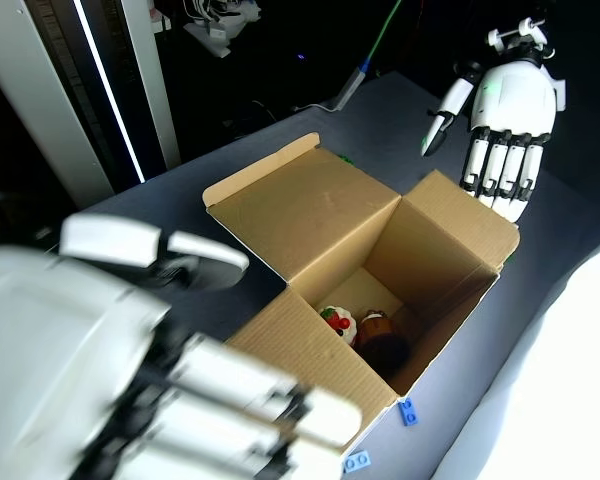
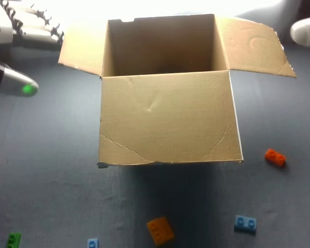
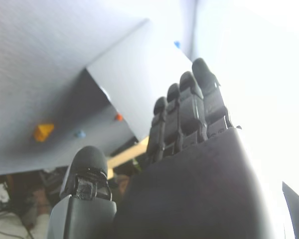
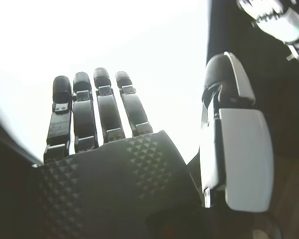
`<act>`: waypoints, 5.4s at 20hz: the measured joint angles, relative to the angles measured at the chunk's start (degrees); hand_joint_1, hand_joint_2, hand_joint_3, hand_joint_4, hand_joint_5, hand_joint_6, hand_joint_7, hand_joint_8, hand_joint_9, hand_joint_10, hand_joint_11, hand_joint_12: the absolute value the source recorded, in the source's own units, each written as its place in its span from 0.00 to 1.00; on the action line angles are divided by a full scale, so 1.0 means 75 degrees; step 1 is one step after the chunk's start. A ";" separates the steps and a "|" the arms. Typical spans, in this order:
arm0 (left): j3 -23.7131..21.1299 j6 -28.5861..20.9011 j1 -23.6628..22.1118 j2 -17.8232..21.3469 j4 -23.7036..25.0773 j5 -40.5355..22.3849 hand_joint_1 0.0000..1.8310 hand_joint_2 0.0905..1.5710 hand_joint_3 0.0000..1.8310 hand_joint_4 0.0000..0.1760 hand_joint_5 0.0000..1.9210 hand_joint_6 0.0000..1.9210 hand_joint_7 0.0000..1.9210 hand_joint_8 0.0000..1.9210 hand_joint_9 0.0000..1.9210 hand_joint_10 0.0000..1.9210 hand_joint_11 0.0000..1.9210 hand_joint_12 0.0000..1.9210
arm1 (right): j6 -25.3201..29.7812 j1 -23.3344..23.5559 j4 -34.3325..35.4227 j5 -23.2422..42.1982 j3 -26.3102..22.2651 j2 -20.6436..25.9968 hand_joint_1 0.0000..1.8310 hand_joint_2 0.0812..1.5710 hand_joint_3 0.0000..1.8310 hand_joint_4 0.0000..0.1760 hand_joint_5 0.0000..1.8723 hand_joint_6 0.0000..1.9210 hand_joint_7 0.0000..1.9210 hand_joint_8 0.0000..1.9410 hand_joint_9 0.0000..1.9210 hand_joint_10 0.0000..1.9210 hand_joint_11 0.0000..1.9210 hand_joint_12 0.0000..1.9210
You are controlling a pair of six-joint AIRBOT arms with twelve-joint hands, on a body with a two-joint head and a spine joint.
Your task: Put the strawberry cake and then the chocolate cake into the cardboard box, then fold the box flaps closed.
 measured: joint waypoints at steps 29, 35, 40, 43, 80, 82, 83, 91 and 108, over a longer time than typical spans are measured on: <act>-0.1818 0.0050 -0.0475 -0.0289 0.1614 0.0437 0.00 0.82 0.00 0.05 0.05 0.00 0.07 0.00 0.07 0.00 0.00 0.29 | -0.2031 -0.4045 0.2926 0.1982 -0.0114 -0.0621 0.00 0.75 0.00 0.00 0.05 0.00 0.09 0.00 0.08 0.00 0.00 0.21; -0.1842 0.0067 -0.0160 -0.0356 0.1431 0.0644 0.00 0.82 0.00 0.04 0.06 0.00 0.07 0.00 0.08 0.00 0.00 0.30 | -0.2186 -0.3579 0.2669 0.2046 0.0082 -0.1253 0.00 0.75 0.00 0.00 0.06 0.00 0.09 0.00 0.09 0.00 0.00 0.22; -0.1816 0.0067 -0.0230 -0.0361 0.1475 0.0627 0.00 0.83 0.00 0.05 0.06 0.00 0.07 0.00 0.07 0.00 0.00 0.30 | -0.2212 -0.2757 0.2664 0.1859 -0.0096 -0.1058 0.00 0.75 0.00 0.00 0.07 0.00 0.10 0.00 0.10 0.01 0.00 0.25; -0.1684 0.0070 -0.0493 -0.0367 0.1655 0.0487 0.00 0.83 0.00 0.07 0.06 0.00 0.07 0.00 0.07 0.00 0.00 0.28 | -0.2221 -0.2186 0.2605 0.1603 -0.0271 -0.0737 0.00 0.75 0.00 0.00 0.08 0.00 0.10 0.00 0.10 0.00 0.00 0.28; -0.1274 0.0673 0.1107 0.0323 0.1151 -0.1597 0.00 0.82 0.00 0.06 0.05 0.00 0.07 0.00 0.08 0.00 0.00 0.33 | -0.2690 -0.0405 0.2465 -0.0122 -0.0667 -0.0731 0.00 0.74 0.00 0.00 0.09 0.00 0.10 0.00 0.10 0.00 0.00 0.27; -0.1486 0.0679 0.1186 0.0373 0.0851 -0.1597 0.00 0.82 0.00 0.06 0.06 0.00 0.07 0.00 0.08 0.00 0.00 0.32 | -0.2620 -0.0315 0.2463 -0.0111 -0.0822 -0.0420 0.00 0.75 0.00 0.00 0.08 0.00 0.10 0.00 0.11 0.00 0.00 0.28; -0.1603 0.0676 0.1215 0.0402 0.0793 -0.1591 0.00 0.82 0.00 0.07 0.05 0.00 0.07 0.00 0.08 0.00 0.00 0.33 | -0.2611 -0.0312 0.2463 -0.0082 -0.0918 -0.0254 0.01 0.75 0.00 0.00 0.09 0.00 0.10 0.00 0.11 0.00 0.00 0.27; -0.1953 0.0694 0.1128 0.0571 0.0318 -0.1702 0.00 0.81 0.00 0.06 0.05 0.00 0.07 0.00 0.08 0.00 0.00 0.33 | -0.2226 -0.0510 0.2463 -0.0204 -0.1533 0.1026 0.00 0.75 0.00 0.00 0.07 0.00 0.10 0.00 0.11 0.00 0.00 0.28; -0.1370 -0.0192 -0.1078 0.0277 0.0169 -0.2008 0.00 0.82 0.00 0.07 0.06 0.00 0.07 0.00 0.07 0.00 0.00 0.29 | -0.2174 -0.0615 0.2463 -0.0079 -0.1539 0.1020 0.01 0.75 0.00 0.00 0.08 0.00 0.10 0.00 0.09 0.00 0.00 0.23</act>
